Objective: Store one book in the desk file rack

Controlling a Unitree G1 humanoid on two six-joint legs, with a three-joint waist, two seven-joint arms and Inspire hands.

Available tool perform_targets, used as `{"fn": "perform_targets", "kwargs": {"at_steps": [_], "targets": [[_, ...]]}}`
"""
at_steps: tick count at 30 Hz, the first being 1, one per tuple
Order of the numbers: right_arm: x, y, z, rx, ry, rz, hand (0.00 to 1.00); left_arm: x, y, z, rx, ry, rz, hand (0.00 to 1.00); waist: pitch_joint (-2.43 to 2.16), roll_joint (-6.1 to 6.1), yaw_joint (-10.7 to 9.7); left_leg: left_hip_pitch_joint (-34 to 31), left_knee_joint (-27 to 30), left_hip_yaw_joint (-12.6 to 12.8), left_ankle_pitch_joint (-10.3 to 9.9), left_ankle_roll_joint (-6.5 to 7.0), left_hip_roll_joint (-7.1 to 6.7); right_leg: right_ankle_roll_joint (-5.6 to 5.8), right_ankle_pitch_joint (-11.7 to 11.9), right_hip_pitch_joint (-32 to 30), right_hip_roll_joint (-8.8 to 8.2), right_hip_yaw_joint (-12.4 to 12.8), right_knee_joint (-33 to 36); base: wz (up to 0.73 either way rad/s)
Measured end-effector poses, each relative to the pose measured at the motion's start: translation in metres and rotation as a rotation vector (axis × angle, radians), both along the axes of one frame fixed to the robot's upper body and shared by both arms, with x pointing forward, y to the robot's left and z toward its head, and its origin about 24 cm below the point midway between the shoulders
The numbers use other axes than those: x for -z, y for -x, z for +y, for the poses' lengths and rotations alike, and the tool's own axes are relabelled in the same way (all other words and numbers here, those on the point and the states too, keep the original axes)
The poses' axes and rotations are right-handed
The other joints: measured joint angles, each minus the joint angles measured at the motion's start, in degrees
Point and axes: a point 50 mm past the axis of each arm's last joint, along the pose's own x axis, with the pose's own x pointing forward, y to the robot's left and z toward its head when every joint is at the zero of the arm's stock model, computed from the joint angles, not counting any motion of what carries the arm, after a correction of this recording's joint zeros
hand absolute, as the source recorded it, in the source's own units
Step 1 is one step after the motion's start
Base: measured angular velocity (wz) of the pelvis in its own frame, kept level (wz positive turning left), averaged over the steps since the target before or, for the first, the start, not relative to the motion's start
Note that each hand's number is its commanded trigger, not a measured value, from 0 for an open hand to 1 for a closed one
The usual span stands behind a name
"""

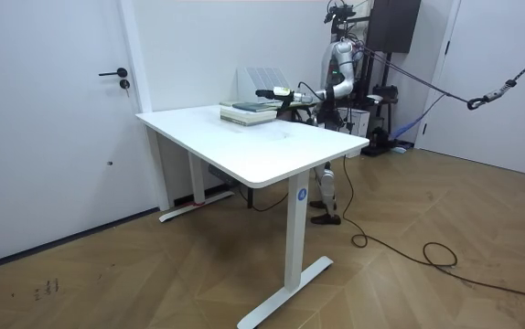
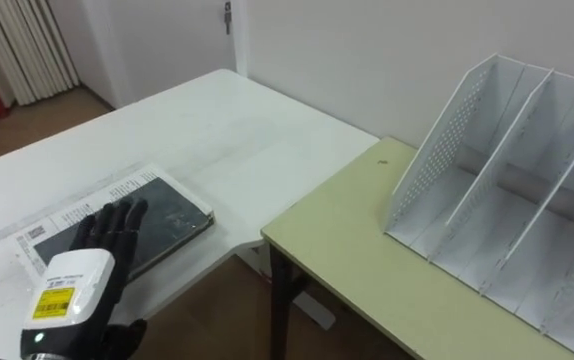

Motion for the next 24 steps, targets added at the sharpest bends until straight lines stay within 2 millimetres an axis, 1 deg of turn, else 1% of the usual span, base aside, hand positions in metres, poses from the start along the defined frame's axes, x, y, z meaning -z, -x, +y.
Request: {"fn": "perform_targets", "kwargs": {"at_steps": [1,4,6,11,12,13,14,15,17,19,21,24], "targets": [[0.000,0.000,0.000,0.002,0.000,0.002,0.00,0.001,0.000,0.000,-0.002,0.000,0.007,0.00,-0.04,0.12,0.05,0.00,-0.04,0.01,0.00,0.00,0.02,0.00,0.00,-0.04,0.02,0.04,0.01,0.00],[0.000,0.000,-0.001,0.010,-0.001,0.009,0.00,0.007,0.002,0.002,-0.016,-0.003,0.048,0.00,0.02,0.29,0.28,-0.08,-0.31,0.16,-0.01,-0.01,0.08,-0.01,0.00,-0.41,0.08,0.33,0.11,-0.04],[-0.001,-0.001,-0.002,0.008,0.001,0.004,0.00,0.014,0.004,0.002,-0.033,-0.001,0.080,0.00,0.06,0.52,0.41,-0.12,-0.39,0.72,0.00,-0.01,0.11,-0.01,0.01,-0.72,0.12,0.95,0.33,-0.11],[-0.001,0.000,-0.004,-0.001,0.007,0.007,0.00,0.020,0.005,0.005,-0.051,-0.006,0.088,0.00,-0.17,1.02,0.01,0.12,-0.69,1.37,0.00,0.00,0.06,-0.01,0.00,-0.69,0.15,1.09,0.45,-0.03],[-0.002,0.000,-0.005,0.002,0.010,0.005,0.00,0.020,0.005,0.006,-0.055,-0.008,0.091,0.05,-0.22,1.12,-0.38,0.05,-0.55,1.37,0.00,0.00,0.00,-0.01,-0.01,-0.51,0.10,0.92,0.68,0.04],[-0.002,0.000,-0.005,0.002,0.012,0.004,0.00,0.021,0.005,0.006,-0.056,-0.009,0.095,0.51,-0.21,1.18,-0.48,0.04,-0.52,1.37,0.00,0.00,-0.03,-0.01,-0.02,-0.47,0.05,0.87,0.82,0.04],[-0.002,-0.001,-0.006,0.003,0.015,0.004,0.00,0.021,0.005,0.007,-0.057,-0.013,0.102,0.58,-0.20,1.22,-0.66,0.06,-0.42,1.37,0.00,0.00,-0.06,-0.01,-0.02,-0.40,0.04,0.85,0.83,0.03],[-0.002,-0.001,-0.007,0.005,0.021,0.005,0.00,0.022,0.004,0.008,-0.058,-0.018,0.111,0.99,-0.20,1.23,-1.05,0.08,-0.28,1.37,0.00,0.00,-0.07,-0.02,-0.02,-0.31,0.03,0.75,0.85,0.04],[-0.003,0.000,-0.009,0.015,0.028,0.007,0.00,0.022,0.003,0.009,-0.060,-0.025,0.126,1.00,-0.19,1.31,-1.51,0.14,-0.09,1.37,0.00,0.00,-0.13,-0.02,-0.04,-0.30,-0.06,0.38,0.79,0.08],[-0.003,0.003,-0.013,0.031,0.036,0.017,0.00,0.021,0.000,0.010,-0.057,-0.036,0.133,1.00,-0.19,1.40,-1.56,0.19,-0.07,1.37,0.00,0.00,-0.13,0.00,-0.06,-0.30,-0.07,0.43,0.92,0.03],[-0.004,0.007,-0.016,0.038,0.050,0.027,0.00,0.015,-0.004,0.011,-0.056,-0.044,0.105,1.00,-0.23,1.48,-1.13,0.31,-0.04,1.38,0.01,0.01,-0.06,0.00,-0.06,-0.19,-0.06,0.46,0.99,0.00],[-0.004,0.007,-0.017,0.036,0.061,0.025,0.00,0.011,-0.006,0.010,-0.053,-0.039,0.077,1.00,-0.20,1.62,-1.03,0.73,-0.17,1.45,0.01,0.00,-0.06,0.00,-0.07,0.26,-0.05,0.41,0.97,0.00]]}}
